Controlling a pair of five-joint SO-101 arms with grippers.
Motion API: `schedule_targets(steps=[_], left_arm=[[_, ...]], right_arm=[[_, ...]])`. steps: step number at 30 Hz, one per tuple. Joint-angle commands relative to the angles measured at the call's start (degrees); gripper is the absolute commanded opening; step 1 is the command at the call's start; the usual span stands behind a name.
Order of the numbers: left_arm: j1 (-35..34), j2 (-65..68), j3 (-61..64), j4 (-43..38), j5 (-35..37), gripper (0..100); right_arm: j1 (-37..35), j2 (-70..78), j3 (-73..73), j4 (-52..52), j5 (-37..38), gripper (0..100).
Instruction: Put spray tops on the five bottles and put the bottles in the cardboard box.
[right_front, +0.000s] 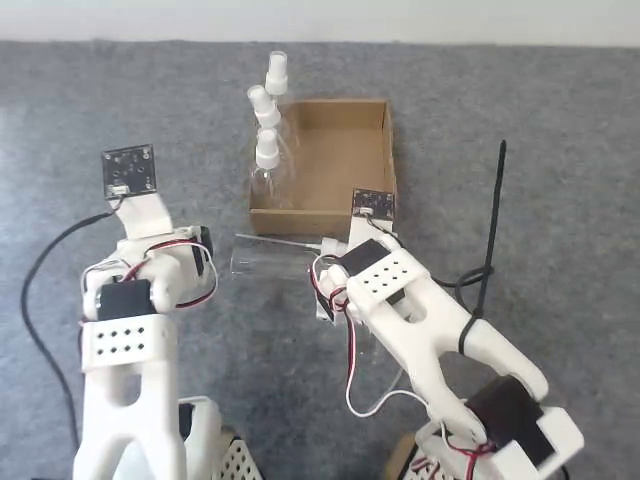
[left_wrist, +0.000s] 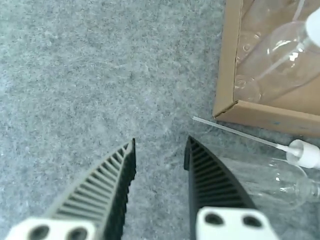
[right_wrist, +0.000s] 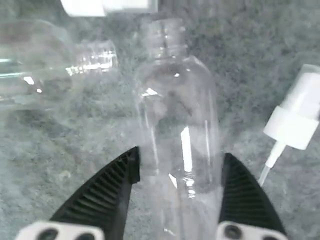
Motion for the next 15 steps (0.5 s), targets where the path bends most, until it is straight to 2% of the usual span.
schedule_targets(steps=[1, 8, 15], left_arm=[[-0.2, -0.2, -0.3, -1.5, 0.4, 15], [-0.2, -0.2, -0.2, -1.5, 0.4, 15], [-0.1, -0.2, -0.2, -1.5, 0.4, 15]], right_arm=[[0.8, -0.8, -3.2, 0.7, 3.6, 11.4], [3.6, -1.0, -3.3, 0.9, 8.5, 5.5], [3.8, -1.0, -3.8, 1.0, 14.3, 5.0]])
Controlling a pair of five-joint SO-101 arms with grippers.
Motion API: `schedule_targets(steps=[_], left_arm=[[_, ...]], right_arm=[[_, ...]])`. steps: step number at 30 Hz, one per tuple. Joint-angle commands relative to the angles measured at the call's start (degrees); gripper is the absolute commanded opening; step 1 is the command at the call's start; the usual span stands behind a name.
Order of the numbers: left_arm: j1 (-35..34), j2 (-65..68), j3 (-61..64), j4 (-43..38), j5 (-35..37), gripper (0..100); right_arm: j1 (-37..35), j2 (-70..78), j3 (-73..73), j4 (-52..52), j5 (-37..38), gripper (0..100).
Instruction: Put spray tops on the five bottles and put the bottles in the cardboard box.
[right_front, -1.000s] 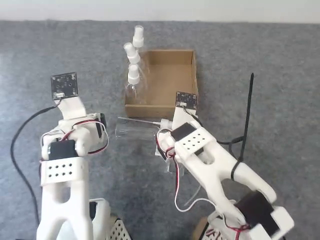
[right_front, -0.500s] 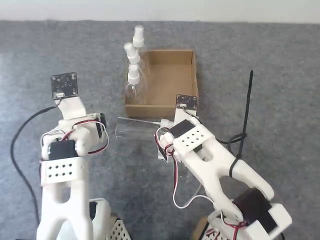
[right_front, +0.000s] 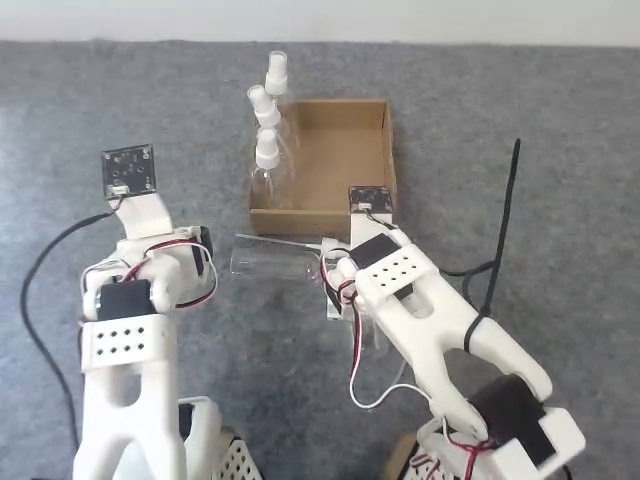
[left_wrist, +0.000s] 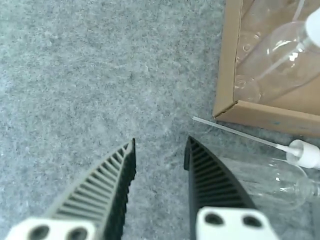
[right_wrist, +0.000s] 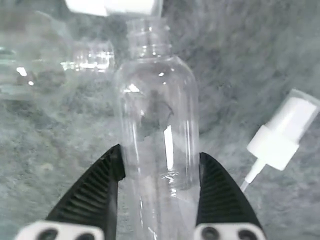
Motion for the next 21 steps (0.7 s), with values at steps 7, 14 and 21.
schedule_targets(steps=[7, 14, 21], left_arm=[[-0.1, -0.2, -0.2, -1.5, 0.4, 15], [-0.1, -0.2, -0.2, -1.5, 0.4, 15], [-0.1, -0.2, -0.2, -1.5, 0.4, 15]], right_arm=[[0.8, -1.0, -3.9, 2.0, 8.4, 5.2], [0.8, -1.0, -9.0, 9.7, 13.4, 5.2], [0.7, -1.0, -10.6, 11.6, 20.7, 5.0]])
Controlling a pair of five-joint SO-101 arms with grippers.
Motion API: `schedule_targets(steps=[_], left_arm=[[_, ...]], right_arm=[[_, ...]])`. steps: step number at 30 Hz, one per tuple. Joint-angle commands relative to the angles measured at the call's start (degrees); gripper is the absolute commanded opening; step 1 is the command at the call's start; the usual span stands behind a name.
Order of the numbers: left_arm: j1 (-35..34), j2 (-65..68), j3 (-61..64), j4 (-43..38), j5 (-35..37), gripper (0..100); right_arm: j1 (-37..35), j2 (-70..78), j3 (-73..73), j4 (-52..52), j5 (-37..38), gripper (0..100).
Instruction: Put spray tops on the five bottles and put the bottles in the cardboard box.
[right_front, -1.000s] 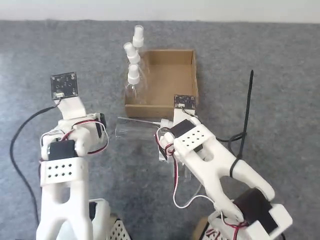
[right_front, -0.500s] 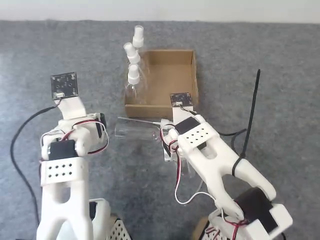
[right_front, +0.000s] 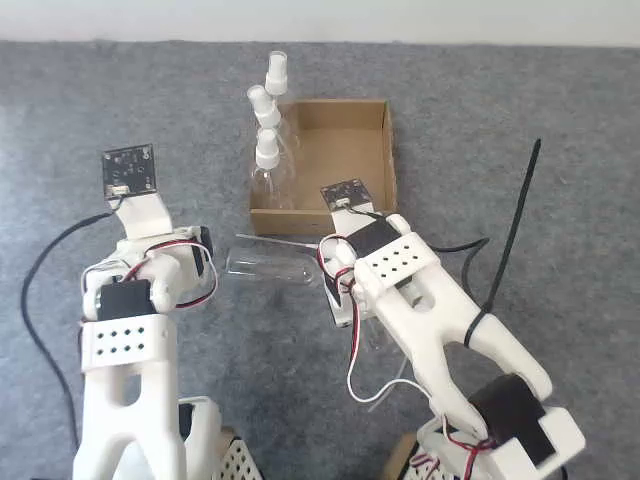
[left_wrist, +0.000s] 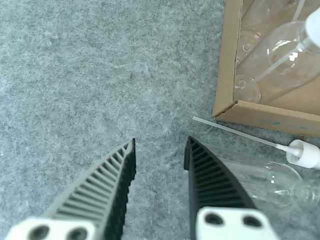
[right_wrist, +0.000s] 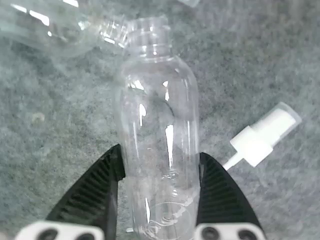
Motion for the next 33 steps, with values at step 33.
schedule_targets(steps=[33], left_arm=[[-0.2, -0.2, -0.5, -1.2, 0.4, 15]], right_arm=[[0.4, -1.0, -2.9, 3.2, 19.3, 23.6]])
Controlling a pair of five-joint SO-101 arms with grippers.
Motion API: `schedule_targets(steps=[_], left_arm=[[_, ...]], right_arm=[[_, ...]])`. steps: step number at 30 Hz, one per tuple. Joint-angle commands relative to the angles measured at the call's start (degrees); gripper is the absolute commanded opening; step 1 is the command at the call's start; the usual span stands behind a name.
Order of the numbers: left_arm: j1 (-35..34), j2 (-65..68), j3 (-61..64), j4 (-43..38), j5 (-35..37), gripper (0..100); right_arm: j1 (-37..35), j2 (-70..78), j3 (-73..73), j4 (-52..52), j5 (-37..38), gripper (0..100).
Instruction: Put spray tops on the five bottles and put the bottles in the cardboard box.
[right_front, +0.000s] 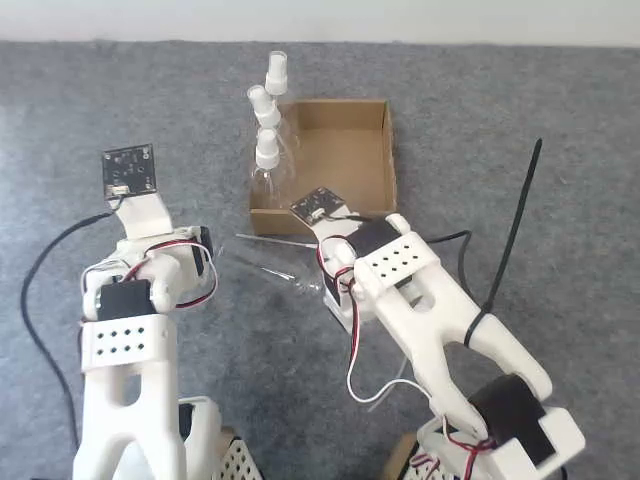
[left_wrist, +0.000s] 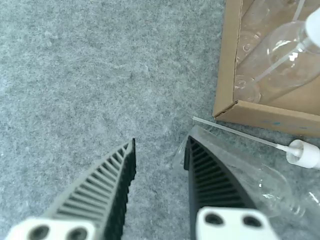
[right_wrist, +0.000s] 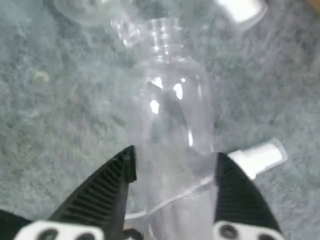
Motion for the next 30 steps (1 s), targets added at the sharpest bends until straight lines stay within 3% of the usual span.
schedule_targets(steps=[1, 12, 19, 30], left_arm=[[-0.2, -0.2, -0.5, -1.1, 0.4, 15], [-0.4, -0.3, -0.7, -1.5, 0.3, 15], [-7.6, -0.3, -1.8, -1.5, 0.6, 15], [-10.5, -0.3, -1.8, -1.5, 0.7, 15]], right_arm=[[0.4, -1.0, -3.6, 3.2, 0.6, 23.6], [0.6, -0.8, -7.6, 6.2, 0.3, 23.6], [0.7, -0.9, -7.5, 6.5, 0.4, 23.5], [0.8, -0.9, -9.1, 7.0, 0.3, 23.1]])
